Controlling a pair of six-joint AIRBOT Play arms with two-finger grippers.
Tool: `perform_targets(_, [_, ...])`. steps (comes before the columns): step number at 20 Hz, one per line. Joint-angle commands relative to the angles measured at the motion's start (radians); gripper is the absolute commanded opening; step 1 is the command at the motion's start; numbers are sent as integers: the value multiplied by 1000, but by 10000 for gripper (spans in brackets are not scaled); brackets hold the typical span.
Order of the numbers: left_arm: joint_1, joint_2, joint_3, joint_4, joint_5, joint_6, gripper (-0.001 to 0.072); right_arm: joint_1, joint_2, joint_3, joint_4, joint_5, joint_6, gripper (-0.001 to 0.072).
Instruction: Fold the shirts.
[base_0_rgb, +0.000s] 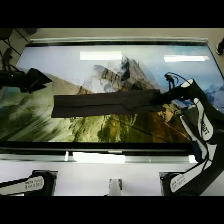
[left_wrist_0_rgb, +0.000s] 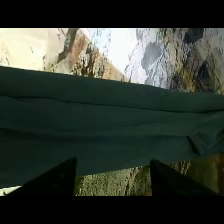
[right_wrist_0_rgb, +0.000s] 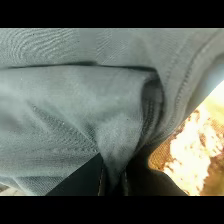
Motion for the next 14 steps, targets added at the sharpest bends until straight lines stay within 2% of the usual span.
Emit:
perform_targets(1, [-75,-6,-6,0,-5,1,380,10,51,2,11,7,-61,27])
perform_targets(2, [-106,-6,-19,-1,5,22,163,11,90,2,11,14,-90,27])
perform_targets(3, [-149,-6,-39,-1,25,58,39,11,132,2,11,26,-103,27])
perform_targets(6, [-333,-10,-155,-35,188,63,38,11,298,2,11,99,-112,27])
perform_targets(10, [-623,-122,-260,-322,554,77,38,11,534,2,5,223,-80,28])
perform_targets(12, [-747,-228,-215,-453,623,144,38,11,630,2,6,282,-35,28])
perform_targets(14, [-851,-348,-127,-542,622,161,38,11,707,2,2,344,-7,28])
